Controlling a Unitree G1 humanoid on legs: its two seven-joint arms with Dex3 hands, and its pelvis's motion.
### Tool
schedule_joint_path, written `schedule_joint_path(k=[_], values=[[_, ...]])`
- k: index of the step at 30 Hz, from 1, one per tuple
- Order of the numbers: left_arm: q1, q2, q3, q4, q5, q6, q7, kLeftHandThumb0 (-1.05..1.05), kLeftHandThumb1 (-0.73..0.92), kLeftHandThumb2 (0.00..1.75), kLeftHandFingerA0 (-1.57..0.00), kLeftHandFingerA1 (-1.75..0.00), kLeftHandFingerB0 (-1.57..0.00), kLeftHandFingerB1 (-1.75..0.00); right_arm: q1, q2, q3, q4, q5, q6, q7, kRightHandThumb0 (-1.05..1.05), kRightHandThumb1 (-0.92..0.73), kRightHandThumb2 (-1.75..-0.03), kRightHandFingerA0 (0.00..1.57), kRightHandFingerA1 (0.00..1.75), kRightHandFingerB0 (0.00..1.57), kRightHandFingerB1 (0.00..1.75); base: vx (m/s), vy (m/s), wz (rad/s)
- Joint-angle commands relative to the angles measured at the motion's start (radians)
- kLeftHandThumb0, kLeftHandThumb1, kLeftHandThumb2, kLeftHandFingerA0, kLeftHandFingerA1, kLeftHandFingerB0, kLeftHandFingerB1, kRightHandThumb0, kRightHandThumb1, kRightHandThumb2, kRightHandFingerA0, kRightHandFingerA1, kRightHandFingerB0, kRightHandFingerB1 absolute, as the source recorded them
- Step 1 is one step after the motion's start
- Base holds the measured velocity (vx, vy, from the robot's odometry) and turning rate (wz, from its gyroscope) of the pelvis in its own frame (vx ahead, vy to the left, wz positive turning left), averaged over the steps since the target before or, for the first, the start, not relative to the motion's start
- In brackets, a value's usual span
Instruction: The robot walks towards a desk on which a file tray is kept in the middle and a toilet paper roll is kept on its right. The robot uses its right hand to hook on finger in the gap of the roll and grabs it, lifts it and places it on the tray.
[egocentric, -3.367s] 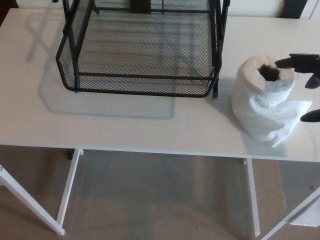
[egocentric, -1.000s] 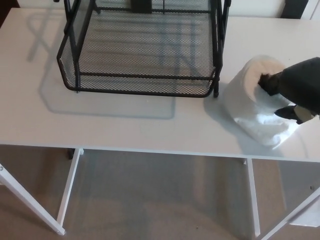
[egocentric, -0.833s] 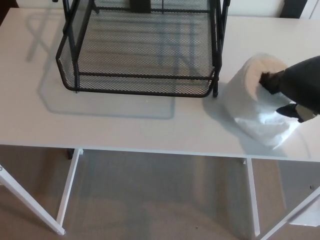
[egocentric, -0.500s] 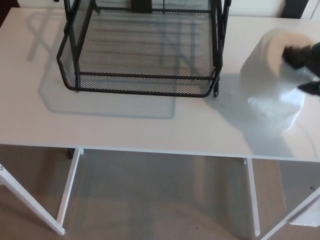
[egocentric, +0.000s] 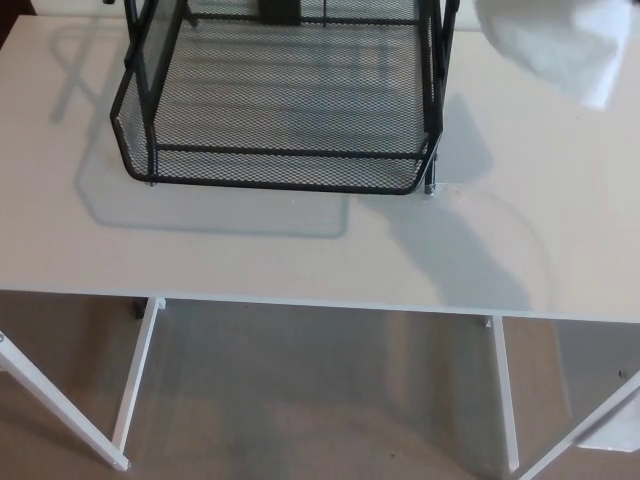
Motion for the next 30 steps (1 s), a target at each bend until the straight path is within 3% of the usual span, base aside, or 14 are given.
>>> schedule_joint_path(k=[1,2,3,4,5,6,7,8,11,12,14,18,23,30], values=[[0.008,0.003,0.014,-0.026,-0.003,0.010,0.015,-0.62,0.92,0.71,-0.13,-0.41,-0.17,-0.38,-0.129,0.076,0.013,0.022,0.016,0.050,0.041,-0.36,-0.65,-0.60,0.90,1.54,0.89,0.59,0.00,0.000,0.00],[0.009,0.005,0.014,-0.024,-0.006,0.005,0.004,-0.32,0.68,1.19,-0.01,-0.51,0.00,-0.49,-0.146,0.088,0.020,0.030,0.015,0.046,0.043,-0.36,-0.66,-0.60,0.88,1.57,0.87,0.60,0.00,0.000,0.00],[0.002,0.006,0.014,-0.002,-0.006,-0.016,-0.004,-0.32,0.68,1.19,0.00,-0.51,0.00,-0.49,-0.184,0.143,0.042,0.038,0.003,0.067,0.044,-0.35,-0.65,-0.59,0.87,1.57,0.86,0.62,0.00,0.000,0.00],[-0.003,0.009,0.009,0.004,0.002,-0.012,-0.002,-0.64,0.92,0.72,-0.13,-0.41,-0.16,-0.38,-0.193,0.159,0.049,0.044,0.003,0.067,0.047,-0.37,-0.62,-0.58,0.89,1.58,0.86,0.61,0.00,0.000,0.00],[-0.005,0.011,0.006,0.007,0.006,-0.011,-0.002,-0.64,0.92,0.72,-0.13,-0.41,-0.16,-0.38,-0.195,0.165,0.052,0.045,0.004,0.067,0.048,-0.37,-0.62,-0.58,0.89,1.58,0.86,0.61,0.00,0.000,0.00],[-0.006,0.010,0.007,0.007,0.003,-0.012,-0.005,-0.32,0.67,1.19,0.00,-0.51,0.00,-0.49,-0.196,0.169,0.056,0.045,0.000,0.065,0.046,-0.36,-0.58,-0.61,0.88,1.61,0.85,0.59,0.00,0.000,0.00],[-0.008,0.009,0.011,0.008,-0.002,-0.014,-0.009,-0.32,0.67,1.19,0.00,-0.51,0.00,-0.49,-0.200,0.177,0.062,0.047,-0.005,0.062,0.043,-0.36,-0.58,-0.61,0.88,1.61,0.85,0.59,0.00,0.000,0.00],[-0.006,0.011,0.004,0.000,0.008,-0.017,-0.001,-0.63,0.92,0.73,-0.13,-0.41,-0.16,-0.38,-0.219,0.201,0.090,0.066,-0.014,0.063,0.066,-0.37,-0.59,-0.57,0.86,1.59,0.88,0.60,0.00,0.000,0.00],[-0.004,0.011,-0.012,-0.013,0.024,-0.010,0.009,-0.61,0.92,0.77,-0.18,-0.41,-0.18,-0.36,-0.224,0.219,0.110,0.072,0.000,0.077,0.113,-0.34,-0.61,-0.58,0.86,1.56,0.86,0.56,0.00,0.000,0.00],[-0.003,0.009,-0.016,-0.021,0.026,-0.002,0.015,-0.63,0.92,0.76,-0.21,-0.46,-0.19,-0.39,-0.239,0.263,0.156,0.080,-0.018,0.133,0.193,-0.32,-0.64,-0.61,0.86,1.41,0.90,0.53,0.00,0.000,0.00],[0.006,0.008,-0.018,-0.049,0.023,0.017,0.019,-0.62,0.92,0.77,-0.21,-0.48,-0.19,-0.41,-0.236,0.309,0.204,0.134,-0.033,0.116,0.176,-0.36,-0.60,-0.58,0.87,1.50,0.90,0.54,0.00,0.000,0.00],[0.012,0.006,-0.012,-0.055,0.009,0.020,0.013,-0.62,0.92,0.76,-0.22,-0.47,-0.19,-0.40,-0.238,0.361,0.247,0.197,-0.036,0.143,0.194,-0.33,-0.54,-0.56,0.90,1.43,0.92,0.55,0.00,0.000,0.00],[0.016,0.011,-0.027,-0.063,0.029,0.015,0.021,-0.63,0.92,0.77,-0.22,-0.47,-0.20,-0.41,-0.245,0.411,0.343,0.347,-0.085,0.077,0.146,-0.36,-0.53,-0.56,0.88,1.50,0.93,0.56,0.00,0.000,0.00],[0.003,0.008,-0.029,-0.039,0.024,-0.004,0.014,-0.64,0.92,0.76,-0.20,-0.47,-0.19,-0.41,-0.218,0.436,0.404,0.393,-0.078,0.065,0.173,-0.34,-0.49,-0.59,0.88,1.51,0.94,0.59,0.00,0.000,0.00]])
